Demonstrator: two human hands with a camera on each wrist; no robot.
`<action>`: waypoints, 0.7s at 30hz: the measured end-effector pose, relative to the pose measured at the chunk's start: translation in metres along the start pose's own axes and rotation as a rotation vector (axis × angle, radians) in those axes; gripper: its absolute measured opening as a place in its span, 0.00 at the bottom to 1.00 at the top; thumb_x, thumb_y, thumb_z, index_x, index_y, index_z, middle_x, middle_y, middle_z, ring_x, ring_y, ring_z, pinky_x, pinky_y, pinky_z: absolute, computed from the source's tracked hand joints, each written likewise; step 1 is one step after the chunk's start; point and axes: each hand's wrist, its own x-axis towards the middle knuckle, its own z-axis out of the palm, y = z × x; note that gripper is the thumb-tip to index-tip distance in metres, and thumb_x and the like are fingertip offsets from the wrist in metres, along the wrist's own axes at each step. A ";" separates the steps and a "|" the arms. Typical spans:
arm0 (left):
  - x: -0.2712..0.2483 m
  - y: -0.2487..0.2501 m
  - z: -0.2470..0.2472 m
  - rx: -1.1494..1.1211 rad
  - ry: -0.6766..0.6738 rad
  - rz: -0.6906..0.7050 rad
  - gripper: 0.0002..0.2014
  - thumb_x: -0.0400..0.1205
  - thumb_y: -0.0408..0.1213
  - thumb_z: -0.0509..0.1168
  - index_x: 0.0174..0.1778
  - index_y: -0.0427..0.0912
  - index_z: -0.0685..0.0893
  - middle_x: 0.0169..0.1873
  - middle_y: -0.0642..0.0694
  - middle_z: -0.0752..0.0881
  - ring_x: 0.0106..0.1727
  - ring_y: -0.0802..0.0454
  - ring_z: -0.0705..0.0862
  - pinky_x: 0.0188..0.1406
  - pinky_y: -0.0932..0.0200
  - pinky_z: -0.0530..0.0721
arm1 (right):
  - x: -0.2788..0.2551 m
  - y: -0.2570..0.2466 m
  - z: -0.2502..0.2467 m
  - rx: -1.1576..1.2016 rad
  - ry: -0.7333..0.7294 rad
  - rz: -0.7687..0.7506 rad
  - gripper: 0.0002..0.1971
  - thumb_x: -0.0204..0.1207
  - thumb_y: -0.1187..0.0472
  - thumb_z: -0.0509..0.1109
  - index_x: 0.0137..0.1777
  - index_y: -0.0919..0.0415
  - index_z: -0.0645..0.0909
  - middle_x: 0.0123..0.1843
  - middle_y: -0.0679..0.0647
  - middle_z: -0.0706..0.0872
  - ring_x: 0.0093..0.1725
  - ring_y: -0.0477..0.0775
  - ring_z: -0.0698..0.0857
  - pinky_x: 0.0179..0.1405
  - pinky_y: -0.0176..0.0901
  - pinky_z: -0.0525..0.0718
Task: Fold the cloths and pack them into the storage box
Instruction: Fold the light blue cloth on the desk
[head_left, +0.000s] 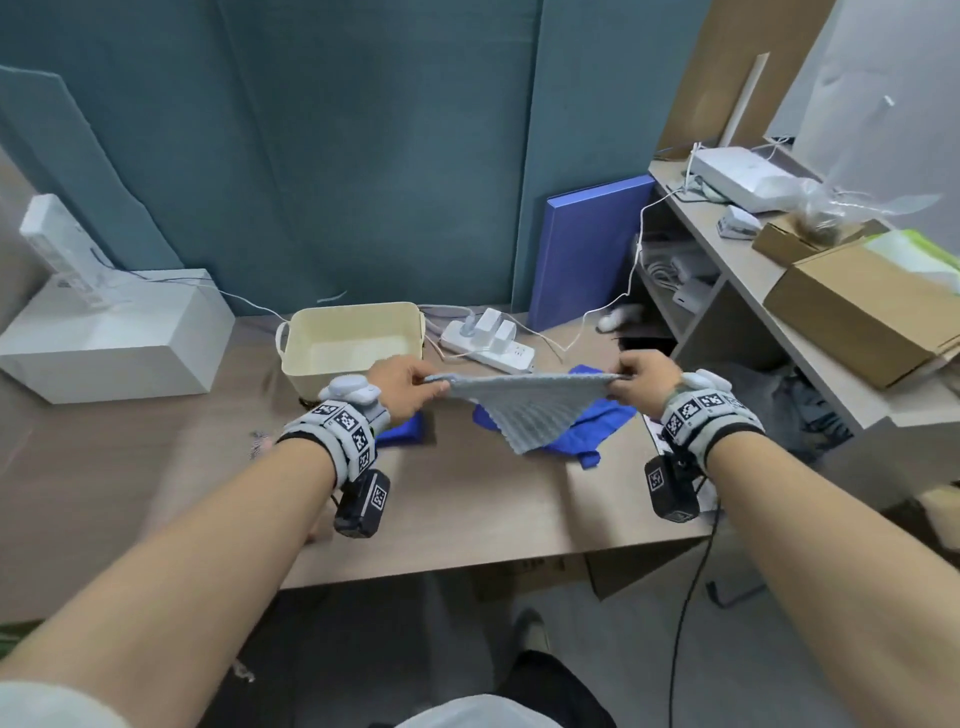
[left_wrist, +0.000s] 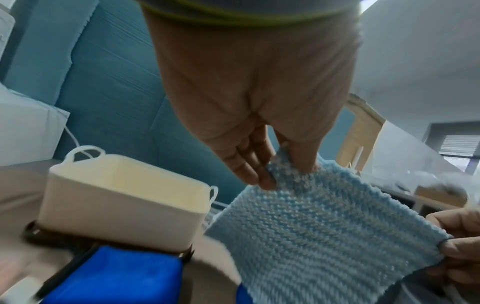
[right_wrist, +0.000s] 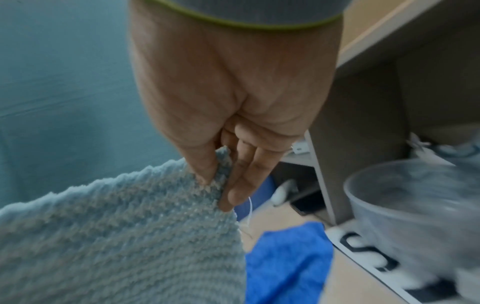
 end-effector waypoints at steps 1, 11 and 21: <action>-0.010 -0.007 0.010 0.035 -0.071 -0.009 0.13 0.81 0.49 0.72 0.31 0.52 0.86 0.24 0.55 0.81 0.28 0.59 0.77 0.29 0.62 0.72 | -0.014 0.008 0.009 0.004 -0.045 0.023 0.06 0.67 0.63 0.78 0.34 0.53 0.86 0.33 0.55 0.92 0.35 0.56 0.89 0.45 0.55 0.91; -0.077 -0.072 0.105 0.096 -0.462 -0.113 0.17 0.81 0.53 0.68 0.31 0.46 0.83 0.32 0.48 0.88 0.36 0.51 0.85 0.41 0.52 0.83 | -0.080 0.081 0.108 0.039 -0.354 0.128 0.09 0.71 0.72 0.77 0.35 0.61 0.84 0.24 0.49 0.86 0.25 0.48 0.82 0.31 0.40 0.85; -0.026 -0.083 0.111 0.019 -0.136 -0.270 0.10 0.84 0.51 0.65 0.42 0.50 0.80 0.35 0.51 0.85 0.41 0.44 0.84 0.41 0.53 0.79 | -0.011 0.072 0.116 0.165 -0.241 0.129 0.09 0.79 0.63 0.76 0.38 0.56 0.82 0.34 0.58 0.91 0.31 0.58 0.91 0.35 0.52 0.90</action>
